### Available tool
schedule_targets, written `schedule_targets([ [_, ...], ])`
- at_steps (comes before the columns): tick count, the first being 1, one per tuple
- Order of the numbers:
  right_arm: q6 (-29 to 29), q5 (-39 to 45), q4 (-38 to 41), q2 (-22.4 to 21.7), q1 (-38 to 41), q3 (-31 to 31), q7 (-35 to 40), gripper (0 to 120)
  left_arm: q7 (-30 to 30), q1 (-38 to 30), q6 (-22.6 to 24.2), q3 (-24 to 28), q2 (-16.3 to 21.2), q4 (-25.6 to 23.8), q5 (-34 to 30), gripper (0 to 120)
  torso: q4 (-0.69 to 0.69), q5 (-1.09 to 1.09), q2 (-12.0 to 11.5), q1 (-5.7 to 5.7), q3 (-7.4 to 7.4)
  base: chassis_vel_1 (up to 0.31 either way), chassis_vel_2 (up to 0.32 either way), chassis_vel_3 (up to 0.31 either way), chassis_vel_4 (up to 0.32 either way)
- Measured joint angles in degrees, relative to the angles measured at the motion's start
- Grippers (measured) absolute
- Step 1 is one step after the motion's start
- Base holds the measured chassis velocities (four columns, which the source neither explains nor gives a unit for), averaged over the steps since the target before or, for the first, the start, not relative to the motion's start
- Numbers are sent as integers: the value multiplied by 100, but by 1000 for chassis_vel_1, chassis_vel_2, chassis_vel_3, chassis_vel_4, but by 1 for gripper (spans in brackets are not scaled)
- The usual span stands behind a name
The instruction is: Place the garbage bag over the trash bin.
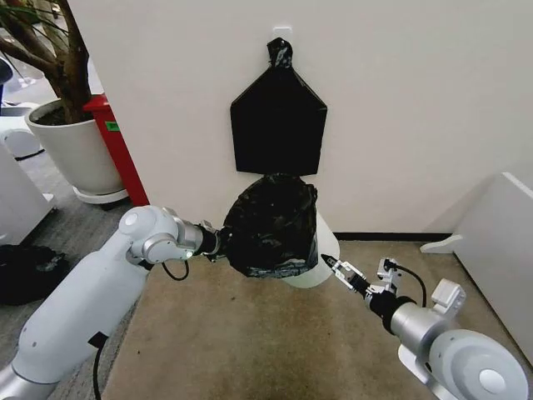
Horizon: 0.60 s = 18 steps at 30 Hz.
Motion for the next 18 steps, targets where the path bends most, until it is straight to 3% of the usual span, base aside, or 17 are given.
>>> schedule_targets([
  [18, 113, -647, -618, 46, 122, -663, -110, 100, 28, 124, 5, -50, 57, -215, 80, 0, 0, 0, 0, 0, 0, 0, 0, 0, 0],
])
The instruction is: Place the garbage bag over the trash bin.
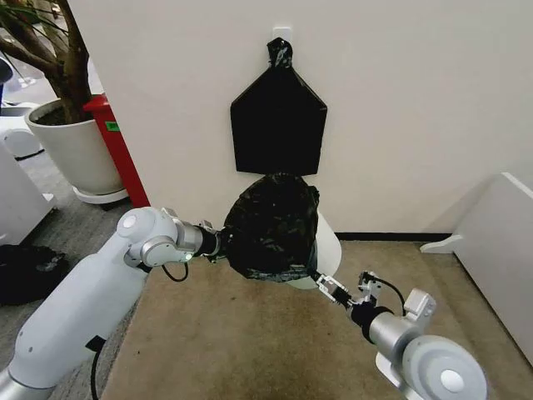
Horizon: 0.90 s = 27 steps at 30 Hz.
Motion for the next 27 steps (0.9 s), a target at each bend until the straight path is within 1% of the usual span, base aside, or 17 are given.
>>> schedule_targets([
  [8, 124, -410, -489, 9, 52, -187, -190, 100, 3, -4, -23, -1, 10, -85, 2, 0, 0, 0, 0, 0, 0, 0, 0, 0, 0],
  [12, 192, -558, -589, 18, 64, -269, -205, 100, 3, 28, -44, -3, 16, -142, 7, 0, 0, 0, 0, 0, 0, 0, 0, 0, 0],
  [16, 249, -677, -576, 13, 53, -395, -175, 100, 3, 45, -59, -16, 41, -174, 8, 0, 0, 0, 0, 0, 0, 0, 0, 0, 0],
  [21, 417, -1023, -572, 29, 58, -622, -109, 100, 3, 59, -87, -19, 45, -235, 19, 0, 0, 0, 0, 0, 0, 0, 0, 0, 0],
  [27, 490, -1106, -125, 7, -62, -666, 114, 100, 4, 77, -98, -19, 71, -292, 146, 0, 0, 0, 0, 0, 0, 0, 0, 0, 0],
])
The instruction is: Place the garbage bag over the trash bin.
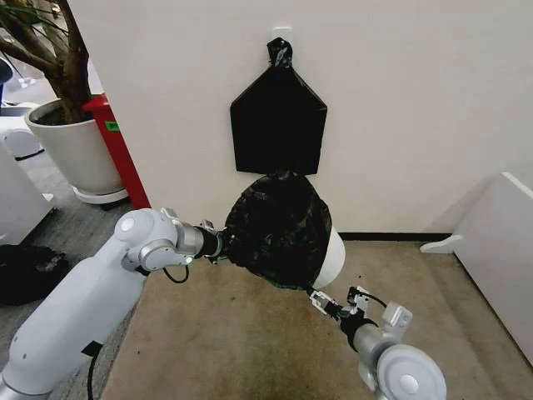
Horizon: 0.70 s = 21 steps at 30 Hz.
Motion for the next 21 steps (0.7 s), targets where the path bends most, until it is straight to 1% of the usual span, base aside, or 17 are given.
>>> schedule_targets([
  [6, 45, -105, 771, -192, -261, -66, 334, 100, 14, -2, 15, -8, -13, 4, 115, 0, -1, 0, 0, 0, 0, 0, 0, 0, 0],
  [10, 79, -148, 1078, -247, -360, -161, 599, 100, 50, -2, 21, -3, -25, 12, 252, 0, 0, 0, 0, 0, 0, 0, 0, 0, 0],
  [12, 84, -226, 1168, -278, -440, -155, 748, 100, 155, 10, 54, 25, -23, 8, 476, 0, -1, -1, 0, 0, 0, 0, 0, 0, 0],
  [14, 52, -250, 1191, -328, -513, 13, 947, 100, 290, 42, 87, 63, -5, -4, 791, 0, -2, 0, 0, 0, 0, 0, 0, 0, 0],
  [15, 52, -250, 1191, -328, -513, 13, 947, 100, 290, 42, 87, 63, -5, -4, 791, 0, -2, 0, 0, 0, 0, 0, 0, 0, 0],
  [18, -96, 31, 1193, -565, -509, 704, 1145, 100, 698, 189, 152, 172, 52, -97, 1567, 0, -2, 1, 0, 0, 0, 0, 0, 0, 0],
  [20, -150, 136, 1193, -858, -360, 1202, 1072, 100, 1073, 328, 171, 249, 88, -179, 2286, 0, -1, 1, 0, 0, 0, 0, 0, 0, 0],
  [21, -155, 158, 1193, -919, -320, 1289, 1051, 100, 1143, 353, 172, 260, 94, -201, 2433, 0, 0, 1, 0, 0, 0, 0, 0, 0, 0],
])
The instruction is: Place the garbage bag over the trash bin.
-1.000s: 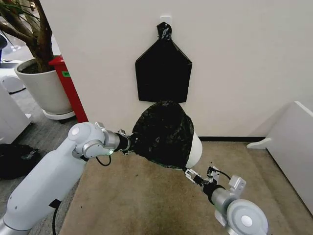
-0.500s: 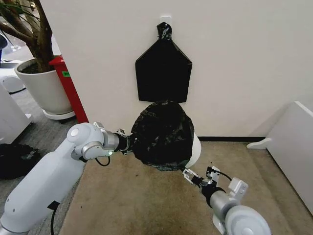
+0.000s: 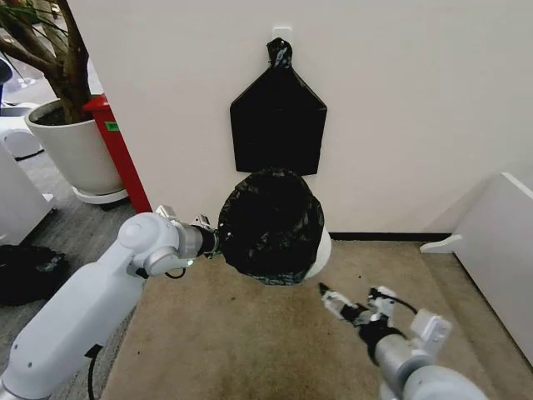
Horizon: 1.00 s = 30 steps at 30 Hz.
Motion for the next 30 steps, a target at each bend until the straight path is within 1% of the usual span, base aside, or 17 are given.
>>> schedule_targets([
  [1, -39, 269, 0, -209, 193, 287, -55, 100, 177, 58, -17, 21, 6, -49, 359, 0, -1, 0, 0, 0, 0, 0, 0, 0, 0],
  [2, -39, 269, 0, -209, 193, 287, -55, 100, 177, 58, -17, 21, 6, -49, 359, 0, -1, 0, 0, 0, 0, 0, 0, 0, 0],
  [3, -100, 586, 0, -361, 377, 436, -38, 100, 292, 92, -43, 38, 6, -69, 598, 0, 0, -1, 0, 0, 0, 0, 0, 0, 0],
  [4, -133, 949, -1, -540, 629, 497, 64, 100, 437, 131, -91, 57, 4, -77, 907, 0, -1, -1, 0, 0, 0, 0, 0, 0, 0],
  [6, -121, 1265, -2, -738, 990, 430, 179, 100, 584, 156, -148, 80, 2, -77, 1197, 0, 1, 0, 0, 0, 0, 0, 0, 0, 0],
  [7, -105, 1312, -3, -777, 1072, 395, 191, 100, 615, 159, -167, 87, 1, -78, 1254, 0, 2, -1, 0, 0, 0, 0, 0, 0, 0],
  [8, -16, 1404, -5, -873, 1336, 254, 189, 100, 703, 160, -213, 108, -1, -78, 1429, 0, 2, -2, 0, 0, 0, 0, 0, 0, 0],
  [10, 43, 1408, -7, -904, 1465, 155, 119, 100, 739, 158, -213, 120, 3, -77, 1528, 0, 2, -2, 0, 0, 0, 0, 0, 0, 0],
  [12, 108, 1352, -9, -906, 1671, -13, -177, 100, 808, 147, -128, 139, 32, -82, 1721, 0, 0, -1, 0, 0, 0, 0, 0, 0, 0],
  [14, 145, 1224, -11, -893, 1866, -159, -368, 100, 724, 117, 50, 177, 84, -122, 1832, 0, 0, -2, 0, 0, 0, 0, 0, 0, 0],
  [15, 155, 1181, -13, -877, 1980, -230, -404, 100, 484, 72, 231, 217, 128, -181, 1745, 0, 1, -2, 0, 0, 0, 0, 0, 0, 0],
  [16, 155, 1181, -13, -877, 1980, -230, -404, 100, 484, 72, 231, 217, 128, -181, 1745, 0, 1, -2, 0, 0, 0, 0, 0, 0, 0],
  [18, 154, 1144, -16, -849, 2067, -259, -460, 100, 37, -14, 357, 236, 146, -279, 1317, 0, 2, -2, 0, 0, 1, 0, 0, 0, 0],
  [19, 153, 1139, -17, -831, 2076, -258, -473, 100, -129, -56, 368, 240, 134, -302, 1150, 0, 1, -2, 0, 0, 0, 0, 0, 0, 0],
  [21, 148, 1137, -18, -801, 2067, -244, -476, 100, -295, -108, 368, 273, 108, -303, 1027, 0, -1, -1, 0, 0, 0, 0, 0, 0, 0],
  [26, 134, 1095, -22, -749, 1939, -197, -488, 100, -677, -205, 372, 464, 32, -269, 806, 0, 0, -1, 0, 0, 0, 0, 0, 0, 0],
  [30, 133, 1089, -24, -715, 1842, -115, -496, 100, -1231, -367, 384, 694, -105, -261, 206, 0, -1, -1, 0, 0, 0, 0, 0, 0, 0],
])
